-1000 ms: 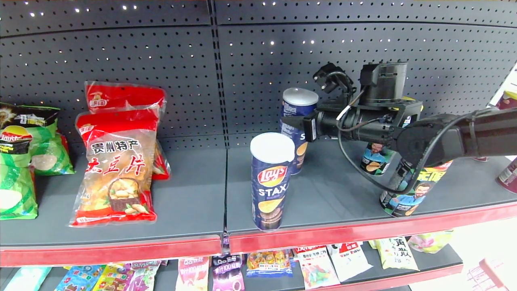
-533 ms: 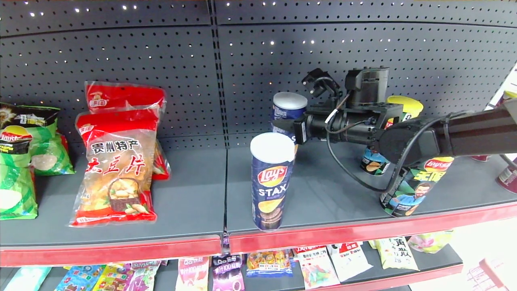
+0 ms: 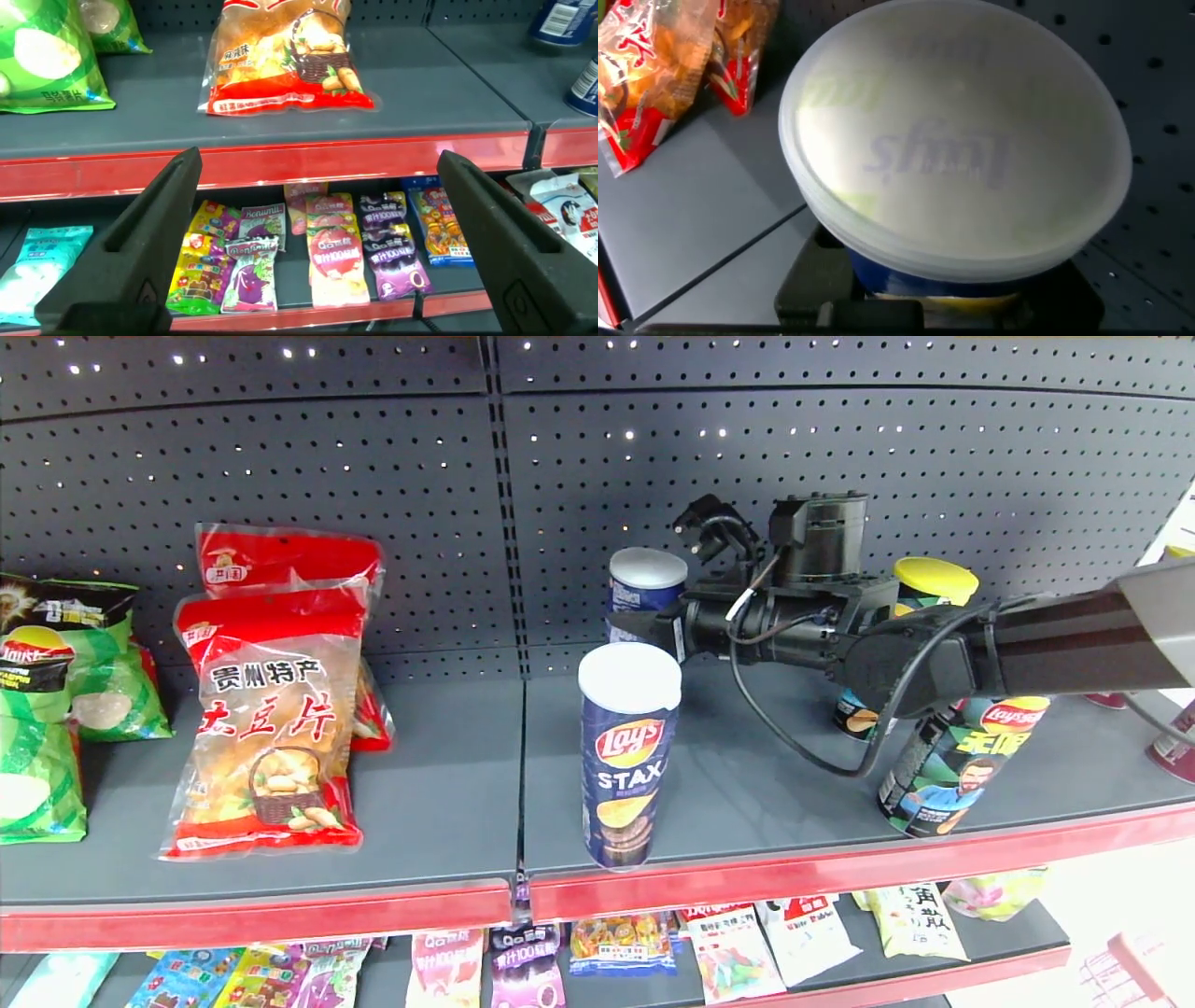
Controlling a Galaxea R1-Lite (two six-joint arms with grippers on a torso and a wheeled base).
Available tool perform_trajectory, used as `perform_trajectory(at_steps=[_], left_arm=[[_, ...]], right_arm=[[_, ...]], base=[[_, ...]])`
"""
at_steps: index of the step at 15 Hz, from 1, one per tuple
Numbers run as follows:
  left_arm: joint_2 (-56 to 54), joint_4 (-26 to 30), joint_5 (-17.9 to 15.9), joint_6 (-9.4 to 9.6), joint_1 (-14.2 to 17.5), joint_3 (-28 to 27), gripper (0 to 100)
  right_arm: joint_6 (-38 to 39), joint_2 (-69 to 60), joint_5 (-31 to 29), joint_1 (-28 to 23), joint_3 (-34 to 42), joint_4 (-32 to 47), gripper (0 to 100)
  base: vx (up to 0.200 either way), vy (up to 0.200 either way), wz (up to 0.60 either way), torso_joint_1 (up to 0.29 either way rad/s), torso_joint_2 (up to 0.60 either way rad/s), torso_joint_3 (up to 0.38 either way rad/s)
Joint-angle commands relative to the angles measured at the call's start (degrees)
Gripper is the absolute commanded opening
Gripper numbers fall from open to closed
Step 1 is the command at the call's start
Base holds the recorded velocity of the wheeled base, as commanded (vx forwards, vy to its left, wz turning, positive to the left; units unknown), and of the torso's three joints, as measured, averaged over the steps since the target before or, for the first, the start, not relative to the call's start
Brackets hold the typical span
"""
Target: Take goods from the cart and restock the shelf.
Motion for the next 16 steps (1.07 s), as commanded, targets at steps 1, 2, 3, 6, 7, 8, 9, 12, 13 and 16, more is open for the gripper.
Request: perform_trajectory(at_steps=[1, 2, 3, 6, 7, 8, 9, 12, 13, 16], left_arm=[[0.0, 0.0, 0.0, -0.01, 0.0, 0.0, 100], [0.0, 0.0, 0.0, -0.01, 0.0, 0.1, 100], [0.0, 0.0, 0.0, -0.01, 0.0, 0.0, 100], [0.0, 0.0, 0.0, -0.01, 0.0, 0.0, 100], [0.0, 0.0, 0.0, -0.01, 0.0, 0.0, 100], [0.0, 0.0, 0.0, -0.01, 0.0, 0.0, 100], [0.0, 0.0, 0.0, -0.01, 0.0, 0.0, 100], [0.0, 0.0, 0.0, -0.01, 0.0, 0.0, 100], [0.0, 0.0, 0.0, -0.01, 0.0, 0.0, 100], [0.0, 0.0, 0.0, -0.01, 0.0, 0.0, 100]], right_arm=[[0.0, 0.3, 0.0, 0.3, -0.2, 0.0, 0], [-0.1, 0.5, 0.0, 0.7, -0.3, 0.0, 0], [-0.1, 0.7, 0.0, 0.7, -0.3, 0.0, 0], [-0.1, 1.0, 0.0, 0.9, -0.2, 0.0, 0], [0.0, 1.0, 0.0, 1.1, -0.1, 0.0, 0], [0.0, 1.1, 0.0, 1.1, 0.0, 0.0, 0], [0.0, 1.2, 0.0, 1.1, 0.1, 0.0, 0], [-0.1, 1.4, 0.0, 1.1, 0.2, 0.0, 0], [-0.1, 1.4, 0.0, 1.1, 0.3, 0.0, 0], [0.0, 1.7, 0.0, 1.1, 0.4, 0.0, 0]], base=[[0.000, 0.000, 0.00, 0.000, 0.00, 0.000], [0.000, 0.000, 0.00, 0.000, 0.00, 0.000], [0.000, 0.000, 0.00, 0.000, 0.00, 0.000], [0.000, 0.000, 0.00, 0.000, 0.00, 0.000], [0.000, 0.000, 0.00, 0.000, 0.00, 0.000], [0.000, 0.000, 0.00, 0.000, 0.00, 0.000], [0.000, 0.000, 0.00, 0.000, 0.00, 0.000], [0.000, 0.000, 0.00, 0.000, 0.00, 0.000], [0.000, 0.000, 0.00, 0.000, 0.00, 0.000], [0.000, 0.000, 0.00, 0.000, 0.00, 0.000]])
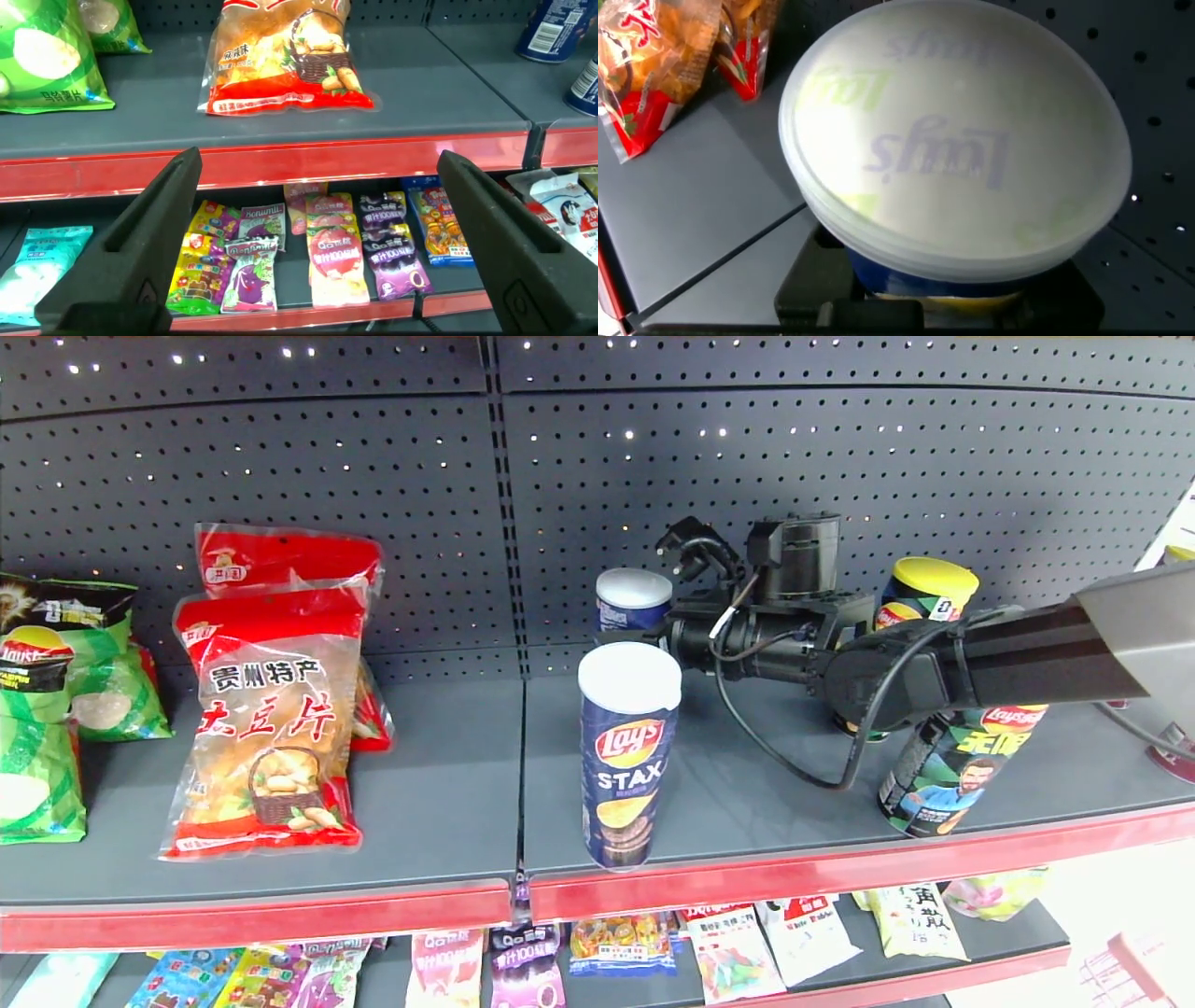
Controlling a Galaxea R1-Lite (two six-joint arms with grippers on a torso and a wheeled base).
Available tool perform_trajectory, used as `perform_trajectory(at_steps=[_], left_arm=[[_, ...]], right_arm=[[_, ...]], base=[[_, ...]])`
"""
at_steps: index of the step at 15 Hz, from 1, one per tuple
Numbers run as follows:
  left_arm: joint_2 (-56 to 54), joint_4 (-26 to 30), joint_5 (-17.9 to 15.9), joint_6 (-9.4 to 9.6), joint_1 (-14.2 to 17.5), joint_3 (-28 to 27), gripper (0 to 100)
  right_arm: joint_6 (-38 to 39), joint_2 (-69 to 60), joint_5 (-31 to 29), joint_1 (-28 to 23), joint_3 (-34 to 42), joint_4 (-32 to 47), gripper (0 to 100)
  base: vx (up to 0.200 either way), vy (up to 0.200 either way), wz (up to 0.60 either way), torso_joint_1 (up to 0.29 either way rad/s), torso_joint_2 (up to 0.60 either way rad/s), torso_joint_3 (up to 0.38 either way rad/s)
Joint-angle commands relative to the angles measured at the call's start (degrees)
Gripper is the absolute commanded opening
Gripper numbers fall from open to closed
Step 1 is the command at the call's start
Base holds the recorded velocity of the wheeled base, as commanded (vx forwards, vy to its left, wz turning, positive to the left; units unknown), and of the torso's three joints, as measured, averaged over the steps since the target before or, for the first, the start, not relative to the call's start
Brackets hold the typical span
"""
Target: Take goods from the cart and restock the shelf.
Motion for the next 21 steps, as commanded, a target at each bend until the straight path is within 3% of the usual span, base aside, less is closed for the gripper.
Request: perform_trajectory(at_steps=[1, 5, 6, 15, 21], left_arm=[[0.0, 0.0, 0.0, -0.01, 0.0, 0.1, 100], [0.0, 0.0, 0.0, -0.01, 0.0, 0.0, 100], [0.0, 0.0, 0.0, -0.01, 0.0, 0.0, 100], [0.0, 0.0, 0.1, -0.01, 0.0, 0.0, 100], [0.0, 0.0, 0.0, -0.01, 0.0, 0.0, 100]], right_arm=[[0.0, 0.1, 0.0, 0.0, 0.1, 0.0, 0], [0.0, 0.4, 0.0, 0.0, 0.1, 0.0, 0], [-0.1, 0.4, 0.0, 0.0, 0.3, 0.0, 100], [0.2, -1.3, -0.1, 0.0, 1.1, 0.0, 100], [0.5, -9.5, -3.0, -0.2, 9.0, 0.1, 100]], base=[[0.000, 0.000, 0.00, 0.000, 0.00, 0.000], [0.000, 0.000, 0.00, 0.000, 0.00, 0.000], [0.000, 0.000, 0.00, 0.000, 0.00, 0.000], [0.000, 0.000, 0.00, 0.000, 0.00, 0.000], [0.000, 0.000, 0.00, 0.000, 0.00, 0.000]])
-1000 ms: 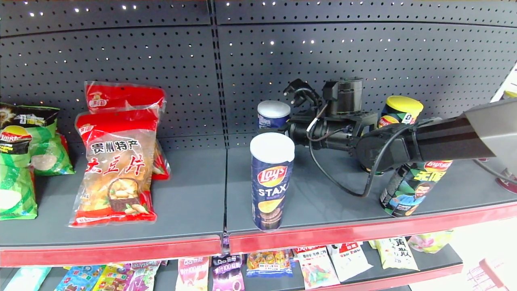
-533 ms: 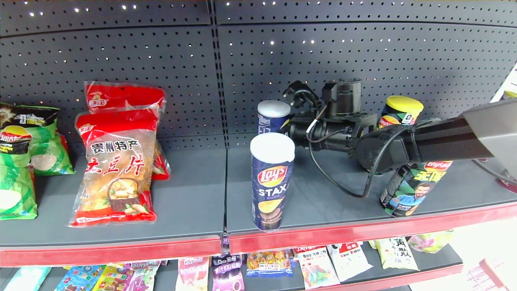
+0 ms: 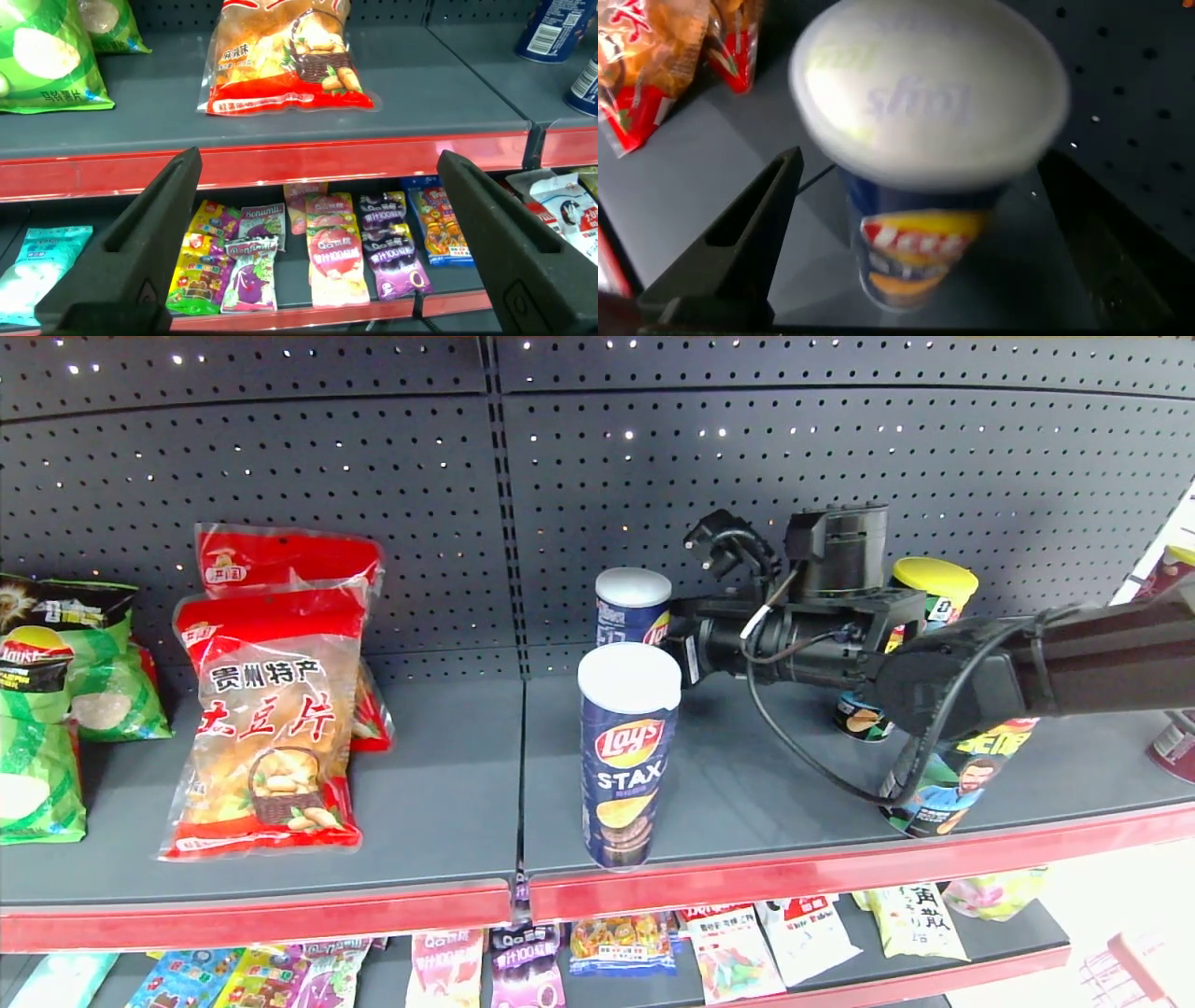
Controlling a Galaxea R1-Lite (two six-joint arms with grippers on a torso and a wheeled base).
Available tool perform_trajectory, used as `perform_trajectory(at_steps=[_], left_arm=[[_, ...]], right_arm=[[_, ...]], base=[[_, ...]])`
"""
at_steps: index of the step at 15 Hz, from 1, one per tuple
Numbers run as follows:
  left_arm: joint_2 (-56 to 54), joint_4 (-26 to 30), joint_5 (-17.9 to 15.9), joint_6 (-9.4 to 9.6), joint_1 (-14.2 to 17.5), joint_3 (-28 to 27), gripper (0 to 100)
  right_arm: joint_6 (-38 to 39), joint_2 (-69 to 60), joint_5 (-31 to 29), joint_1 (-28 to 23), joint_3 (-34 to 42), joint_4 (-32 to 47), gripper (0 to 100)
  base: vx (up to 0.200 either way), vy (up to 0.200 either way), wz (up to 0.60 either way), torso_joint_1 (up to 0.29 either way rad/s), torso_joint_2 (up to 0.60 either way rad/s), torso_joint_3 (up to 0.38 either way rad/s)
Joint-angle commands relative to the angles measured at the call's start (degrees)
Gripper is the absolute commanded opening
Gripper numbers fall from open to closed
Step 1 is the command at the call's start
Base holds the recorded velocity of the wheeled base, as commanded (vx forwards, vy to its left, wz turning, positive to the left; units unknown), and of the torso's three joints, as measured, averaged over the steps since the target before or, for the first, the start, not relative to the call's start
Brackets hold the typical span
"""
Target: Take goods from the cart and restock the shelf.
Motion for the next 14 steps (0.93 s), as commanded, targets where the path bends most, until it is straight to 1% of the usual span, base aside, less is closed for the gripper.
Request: perform_trajectory(at_steps=[1, 3, 7, 11, 14], left_arm=[[0.0, 0.0, 0.0, -0.01, 0.0, 0.0, 100], [0.0, 0.0, 0.0, -0.01, 0.0, 0.1, 100], [0.0, 0.0, 0.0, -0.01, 0.0, 0.0, 100], [0.0, 0.0, 0.0, -0.01, 0.0, 0.0, 100], [0.0, 0.0, 0.0, -0.01, 0.0, 0.0, 100]], right_arm=[[0.0, -5.4, -0.8, 0.0, 4.0, 0.0, 100], [0.0, -8.1, -2.1, -0.1, 6.1, 0.0, 100], [0.0, -12.3, -2.2, -0.7, 10.2, 0.0, 100], [0.0, -17.7, -1.7, -1.7, 17.5, -0.1, 100], [-0.1, -19.2, -0.6, -1.9, 19.5, -0.1, 100]], base=[[0.000, 0.000, 0.00, 0.000, 0.00, 0.000], [0.000, 0.000, 0.00, 0.000, 0.00, 0.000], [0.000, 0.000, 0.00, 0.000, 0.00, 0.000], [0.000, 0.000, 0.00, 0.000, 0.00, 0.000], [0.000, 0.000, 0.00, 0.000, 0.00, 0.000]])
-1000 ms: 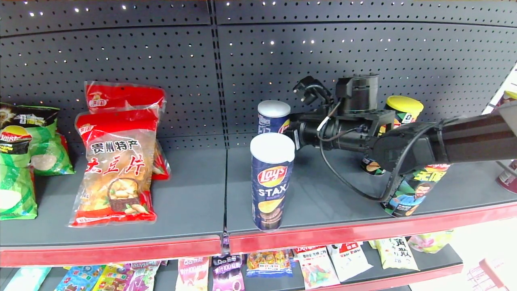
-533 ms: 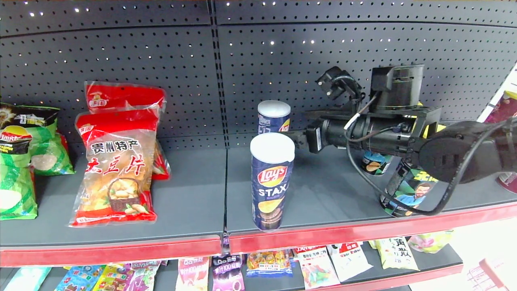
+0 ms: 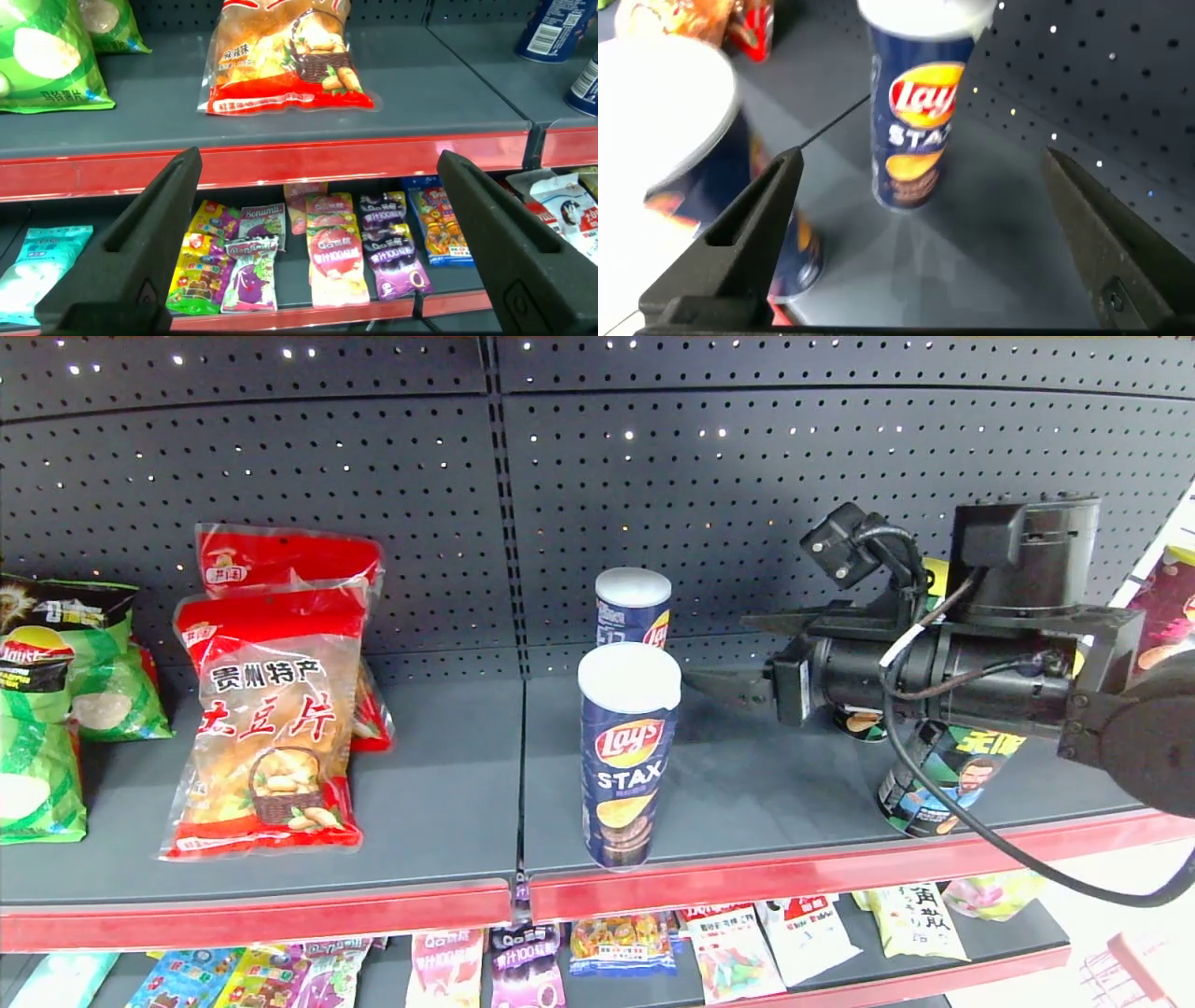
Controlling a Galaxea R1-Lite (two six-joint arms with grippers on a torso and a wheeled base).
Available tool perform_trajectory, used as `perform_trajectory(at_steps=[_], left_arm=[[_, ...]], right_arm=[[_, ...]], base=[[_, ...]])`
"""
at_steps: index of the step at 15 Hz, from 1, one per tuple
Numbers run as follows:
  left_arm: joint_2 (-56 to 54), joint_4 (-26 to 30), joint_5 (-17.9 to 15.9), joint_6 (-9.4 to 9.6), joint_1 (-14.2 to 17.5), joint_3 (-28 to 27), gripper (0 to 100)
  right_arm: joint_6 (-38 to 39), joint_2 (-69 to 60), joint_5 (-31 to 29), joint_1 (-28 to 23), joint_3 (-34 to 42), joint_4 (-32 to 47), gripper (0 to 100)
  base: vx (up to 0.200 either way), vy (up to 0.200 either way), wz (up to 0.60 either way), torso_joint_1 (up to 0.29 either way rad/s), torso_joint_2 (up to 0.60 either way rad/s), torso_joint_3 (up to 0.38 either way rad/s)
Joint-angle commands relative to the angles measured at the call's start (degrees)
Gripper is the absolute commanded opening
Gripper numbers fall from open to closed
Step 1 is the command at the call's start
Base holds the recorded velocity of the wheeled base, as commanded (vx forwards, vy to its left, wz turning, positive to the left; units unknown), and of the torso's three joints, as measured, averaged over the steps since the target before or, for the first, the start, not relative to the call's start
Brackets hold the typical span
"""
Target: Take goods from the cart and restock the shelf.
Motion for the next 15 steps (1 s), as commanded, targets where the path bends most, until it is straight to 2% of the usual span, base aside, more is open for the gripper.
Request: perform_trajectory(at_steps=[1, 6, 11, 15], left_arm=[[0.0, 0.0, 0.0, -0.01, 0.0, 0.0, 100], [0.0, 0.0, 0.0, -0.01, 0.0, 0.0, 100], [0.0, 0.0, 0.0, -0.01, 0.0, 0.0, 100], [0.0, 0.0, 0.0, -0.01, 0.0, 0.0, 100]], right_arm=[[-0.2, -2.0, 0.5, 0.1, 1.5, 0.0, 100], [-1.9, -3.6, 3.7, 0.4, 7.6, -1.7, 100], [-1.9, -4.1, 5.1, -0.1, 9.5, -3.7, 100], [-4.3, -6.2, 10.7, -0.5, 11.1, -3.6, 100]], base=[[0.000, 0.000, 0.00, 0.000, 0.00, 0.000], [0.000, 0.000, 0.00, 0.000, 0.00, 0.000], [0.000, 0.000, 0.00, 0.000, 0.00, 0.000], [0.000, 0.000, 0.00, 0.000, 0.00, 0.000]])
